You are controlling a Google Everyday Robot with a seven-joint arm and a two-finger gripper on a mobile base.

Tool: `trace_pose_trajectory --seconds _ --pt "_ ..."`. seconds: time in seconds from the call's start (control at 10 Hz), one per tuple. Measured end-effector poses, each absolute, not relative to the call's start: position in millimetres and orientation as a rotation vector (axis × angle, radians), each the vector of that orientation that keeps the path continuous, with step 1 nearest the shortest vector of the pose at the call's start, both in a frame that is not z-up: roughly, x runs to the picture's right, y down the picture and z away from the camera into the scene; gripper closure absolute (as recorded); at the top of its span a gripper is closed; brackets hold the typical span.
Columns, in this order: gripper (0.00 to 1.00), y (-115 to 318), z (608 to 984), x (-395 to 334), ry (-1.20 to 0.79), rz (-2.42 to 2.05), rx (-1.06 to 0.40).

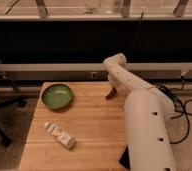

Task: Drag the pepper across the table

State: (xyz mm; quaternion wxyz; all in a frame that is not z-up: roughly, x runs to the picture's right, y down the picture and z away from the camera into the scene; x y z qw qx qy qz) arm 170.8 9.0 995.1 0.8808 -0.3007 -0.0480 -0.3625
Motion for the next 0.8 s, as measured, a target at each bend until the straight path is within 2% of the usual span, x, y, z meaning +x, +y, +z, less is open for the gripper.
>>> trace_pose_trajectory --seconds 0.3,0.4,0.8 --pt "0.20 2 995 183 -0.087 -0.738 -0.620" --pt "0.24 3 994 189 -0.087 -0.735 -0.621" --pt "0.60 7 991 172 -0.102 -0.791 -0.606"
